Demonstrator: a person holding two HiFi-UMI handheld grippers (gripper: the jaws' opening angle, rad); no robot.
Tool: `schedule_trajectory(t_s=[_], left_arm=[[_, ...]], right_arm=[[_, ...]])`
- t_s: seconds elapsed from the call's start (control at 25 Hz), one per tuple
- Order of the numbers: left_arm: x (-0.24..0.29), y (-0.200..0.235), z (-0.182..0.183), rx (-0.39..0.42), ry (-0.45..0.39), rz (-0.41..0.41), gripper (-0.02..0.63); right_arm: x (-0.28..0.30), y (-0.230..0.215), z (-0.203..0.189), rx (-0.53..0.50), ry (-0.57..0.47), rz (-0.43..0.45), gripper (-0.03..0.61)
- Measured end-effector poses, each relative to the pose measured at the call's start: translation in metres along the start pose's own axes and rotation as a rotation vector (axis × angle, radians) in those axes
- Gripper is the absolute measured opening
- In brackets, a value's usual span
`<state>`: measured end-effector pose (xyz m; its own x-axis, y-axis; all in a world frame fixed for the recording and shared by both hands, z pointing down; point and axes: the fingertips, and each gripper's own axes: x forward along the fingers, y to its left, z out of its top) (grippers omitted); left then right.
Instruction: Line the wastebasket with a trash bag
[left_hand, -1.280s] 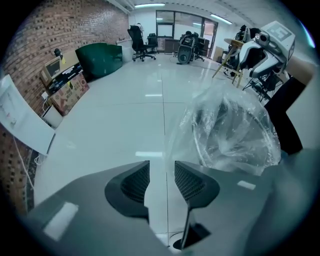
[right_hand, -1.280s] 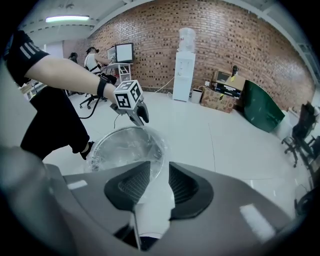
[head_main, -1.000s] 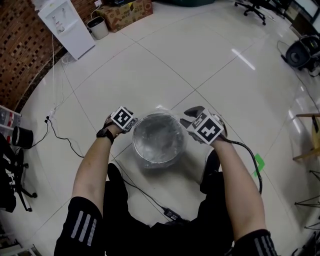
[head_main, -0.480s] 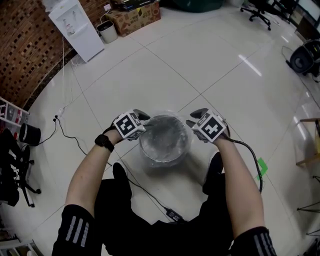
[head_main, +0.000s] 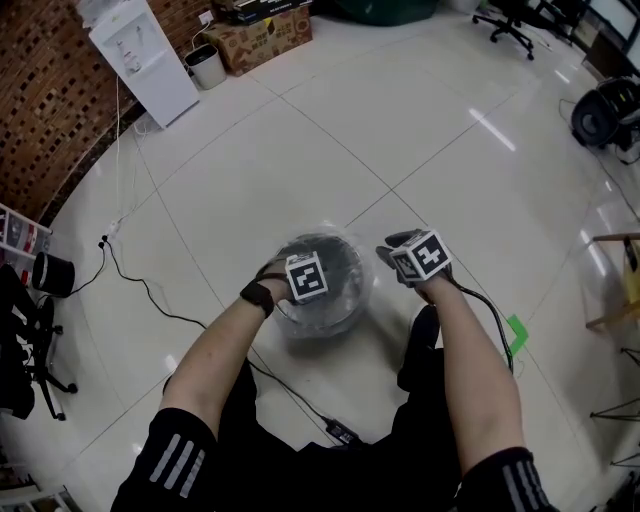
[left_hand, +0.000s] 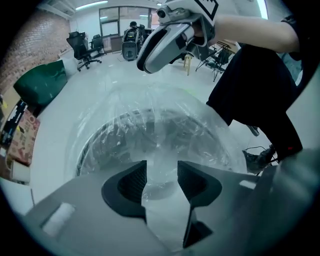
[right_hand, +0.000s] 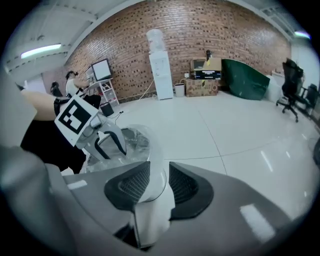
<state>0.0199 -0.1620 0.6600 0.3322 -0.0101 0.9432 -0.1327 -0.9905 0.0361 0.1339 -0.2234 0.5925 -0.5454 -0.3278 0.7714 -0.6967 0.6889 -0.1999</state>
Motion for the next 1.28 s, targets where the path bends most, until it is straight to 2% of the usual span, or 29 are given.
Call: schedule_trajectory(t_s=[0.12,0.24,0.4,0.52,0.72,0.84,1.0,1.28], left_arm=[[0.019,-0.004,-0.010,-0.032,0.038,-0.036,0.187],[0.032,-0.002,-0.020,-0.051,0.061,-0.035,0.187],[0.045,-0.004,-0.026,-0.072,0.066,-0.055,0.187],[0.055,-0.007,-0.024,-0.073,0.053,-0.066,0.188],[0.064,-0.008,-0.030,-0.090,0.067,-0.069,0.188],[0.069,-0.009,-0.027,-0.106,0.051,-0.084,0.187],[0.083,-0.016,-0.035,-0.165,0.079,-0.127,0.188],[0.102,0.003,-0.044,-0.145,0.136,-0.067,0.189]], right_arm=[[0.014,-0.010,-0.012,0.094,0.000,0.005,0.130],[0.026,-0.017,-0.019,0.125,0.011,0.017,0.130],[0.037,-0.013,-0.031,0.170,0.033,0.102,0.130],[0.041,-0.005,-0.047,0.166,0.072,0.167,0.130],[0.046,0.015,-0.053,0.158,0.076,0.276,0.129],[0.053,0.023,-0.060,0.128,0.116,0.283,0.129],[0.063,0.024,-0.068,0.121,0.130,0.271,0.124],[0.074,0.012,-0.064,0.132,0.099,0.218,0.124]])
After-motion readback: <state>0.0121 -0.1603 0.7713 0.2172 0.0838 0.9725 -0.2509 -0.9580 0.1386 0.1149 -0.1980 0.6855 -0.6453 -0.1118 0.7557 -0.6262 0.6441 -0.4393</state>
